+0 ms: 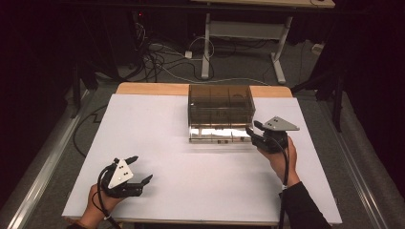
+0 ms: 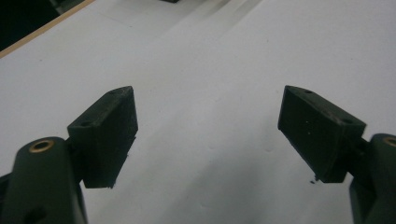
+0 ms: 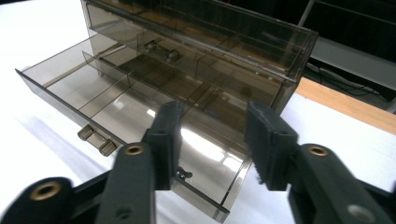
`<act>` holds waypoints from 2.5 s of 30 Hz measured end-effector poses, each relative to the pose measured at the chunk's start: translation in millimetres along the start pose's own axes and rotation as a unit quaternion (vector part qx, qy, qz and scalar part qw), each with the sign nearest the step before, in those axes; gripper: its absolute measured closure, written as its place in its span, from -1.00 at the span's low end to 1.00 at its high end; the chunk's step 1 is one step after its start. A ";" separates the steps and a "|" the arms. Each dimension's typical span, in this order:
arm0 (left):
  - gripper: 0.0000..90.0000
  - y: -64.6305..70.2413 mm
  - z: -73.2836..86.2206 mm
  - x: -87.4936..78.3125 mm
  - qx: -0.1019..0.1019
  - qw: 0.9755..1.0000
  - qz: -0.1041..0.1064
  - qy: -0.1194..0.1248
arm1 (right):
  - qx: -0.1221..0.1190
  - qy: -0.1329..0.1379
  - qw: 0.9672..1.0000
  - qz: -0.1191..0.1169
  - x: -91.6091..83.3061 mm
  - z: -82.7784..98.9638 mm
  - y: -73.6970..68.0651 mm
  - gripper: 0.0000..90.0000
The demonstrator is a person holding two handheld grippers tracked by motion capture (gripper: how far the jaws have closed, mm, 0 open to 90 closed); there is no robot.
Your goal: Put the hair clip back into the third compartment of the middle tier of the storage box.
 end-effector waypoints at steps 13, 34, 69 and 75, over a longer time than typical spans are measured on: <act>-0.58 -0.3 0.0 -0.1 -0.001 1.000 -0.001 0.000 | 0.020 0.026 0.999 0.019 -3.2 -3.4 3.8 -0.56; -0.58 -0.5 -0.6 -2.1 0.002 1.000 -0.005 0.006 | 0.002 0.038 0.999 0.016 -17.2 -6.6 -4.8 -0.59; -0.58 0.0 -0.9 -3.6 0.004 1.000 -0.005 0.012 | -0.052 0.056 0.996 0.034 -49.3 1.8 -26.5 -0.64; -0.58 0.7 -1.1 -4.2 0.006 1.000 -0.004 0.015 | -0.059 0.055 0.996 0.037 -53.4 6.4 -28.5 -0.64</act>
Point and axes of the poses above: each handheld gripper's, and its own axes: x roughly forward along the jaws, z roughly out of its underside, y roughly to its right, the point moved 5 cm from there along x, roughly forward along the jaws, and after that the axes turned 6 degrees about -y, right-handed, at the moved point
